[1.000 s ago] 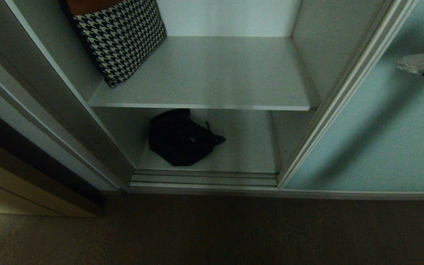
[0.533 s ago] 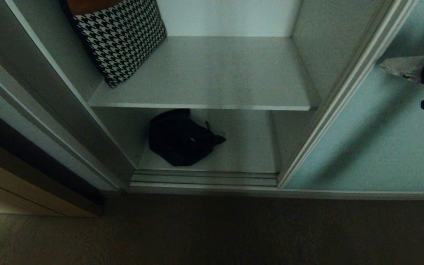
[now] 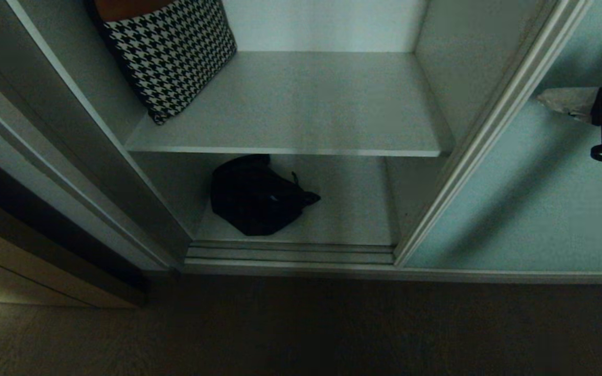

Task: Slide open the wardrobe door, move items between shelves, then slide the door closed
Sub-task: Close the door

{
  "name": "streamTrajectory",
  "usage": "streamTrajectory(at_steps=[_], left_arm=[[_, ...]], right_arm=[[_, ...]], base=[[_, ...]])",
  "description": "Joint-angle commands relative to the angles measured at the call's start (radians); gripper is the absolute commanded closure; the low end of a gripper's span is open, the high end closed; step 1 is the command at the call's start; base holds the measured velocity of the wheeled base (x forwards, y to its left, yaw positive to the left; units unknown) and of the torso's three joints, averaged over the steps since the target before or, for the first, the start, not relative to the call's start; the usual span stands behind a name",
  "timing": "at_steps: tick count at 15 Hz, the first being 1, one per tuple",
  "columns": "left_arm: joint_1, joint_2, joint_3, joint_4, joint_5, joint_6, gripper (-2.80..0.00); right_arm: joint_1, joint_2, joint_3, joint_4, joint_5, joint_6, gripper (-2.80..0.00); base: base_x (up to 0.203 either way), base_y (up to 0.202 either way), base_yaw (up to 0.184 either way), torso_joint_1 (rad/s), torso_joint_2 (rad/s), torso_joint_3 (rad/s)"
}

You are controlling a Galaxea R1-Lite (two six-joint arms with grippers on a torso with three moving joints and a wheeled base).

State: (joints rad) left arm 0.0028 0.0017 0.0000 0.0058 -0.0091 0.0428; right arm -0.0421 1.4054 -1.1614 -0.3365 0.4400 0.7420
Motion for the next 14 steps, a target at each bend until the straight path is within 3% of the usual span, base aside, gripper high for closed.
streamTrajectory(at_steps=[1,14], left_arm=[[0.0,0.001,0.0,0.0,0.0,0.0,0.0],[0.0,0.001,0.0,0.0,0.0,0.0,0.0]], right_arm=[[-0.002,-0.014,0.019,-0.013,0.003,0.0,0.0],[0.028,0.078,-0.046,-0.021,-0.001,-0.036,0.0]], base=[[0.0,0.0,0.0,0.0,0.0,0.0],[0.0,0.0,0.0,0.0,0.0,0.0]])
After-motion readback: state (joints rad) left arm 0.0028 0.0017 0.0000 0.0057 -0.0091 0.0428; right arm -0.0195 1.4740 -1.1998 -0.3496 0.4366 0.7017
